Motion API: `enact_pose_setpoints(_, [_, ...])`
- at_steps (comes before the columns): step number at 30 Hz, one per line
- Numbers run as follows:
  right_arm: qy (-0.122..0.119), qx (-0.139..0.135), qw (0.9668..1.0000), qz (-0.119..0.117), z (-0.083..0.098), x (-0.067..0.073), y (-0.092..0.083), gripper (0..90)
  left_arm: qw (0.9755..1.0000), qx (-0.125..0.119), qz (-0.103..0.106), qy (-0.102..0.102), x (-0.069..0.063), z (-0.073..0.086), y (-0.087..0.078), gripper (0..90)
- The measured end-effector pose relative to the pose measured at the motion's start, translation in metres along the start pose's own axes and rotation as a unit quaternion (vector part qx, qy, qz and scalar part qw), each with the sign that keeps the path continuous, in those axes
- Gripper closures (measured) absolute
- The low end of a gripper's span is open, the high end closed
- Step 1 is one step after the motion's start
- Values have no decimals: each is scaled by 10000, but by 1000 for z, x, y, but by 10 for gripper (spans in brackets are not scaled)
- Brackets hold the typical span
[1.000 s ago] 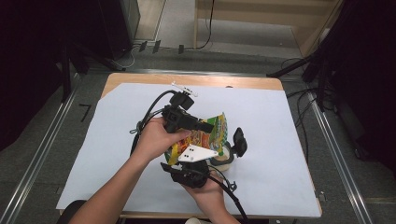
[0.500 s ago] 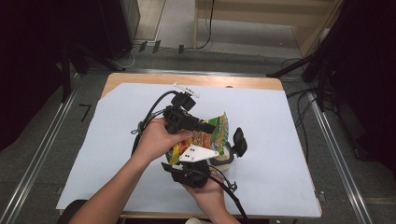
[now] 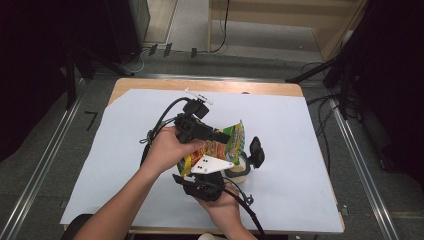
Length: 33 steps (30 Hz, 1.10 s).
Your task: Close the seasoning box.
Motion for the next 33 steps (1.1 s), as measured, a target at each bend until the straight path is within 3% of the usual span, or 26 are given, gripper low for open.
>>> enact_pose_setpoints(24, [-41, -12, 10000, -34, 0, 6, -1, 710, 9996, 74, 228, -131, 1, 0, -2, 788])
enact_pose_setpoints(33, [-5, -65, 9999, -98, -3, 7, -3, 718, 9999, -28, 128, -88, -1, -1, -4, 789])
Point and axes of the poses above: each handheld gripper's, and its own axes: y roughly forward along the jaws, z roughly out of its underside, x roughly to its left, the point moved 1 cm from there along y, roughly forward along the jaws, and after that the axes turned 3 degrees about x, right-handed, at the moved point
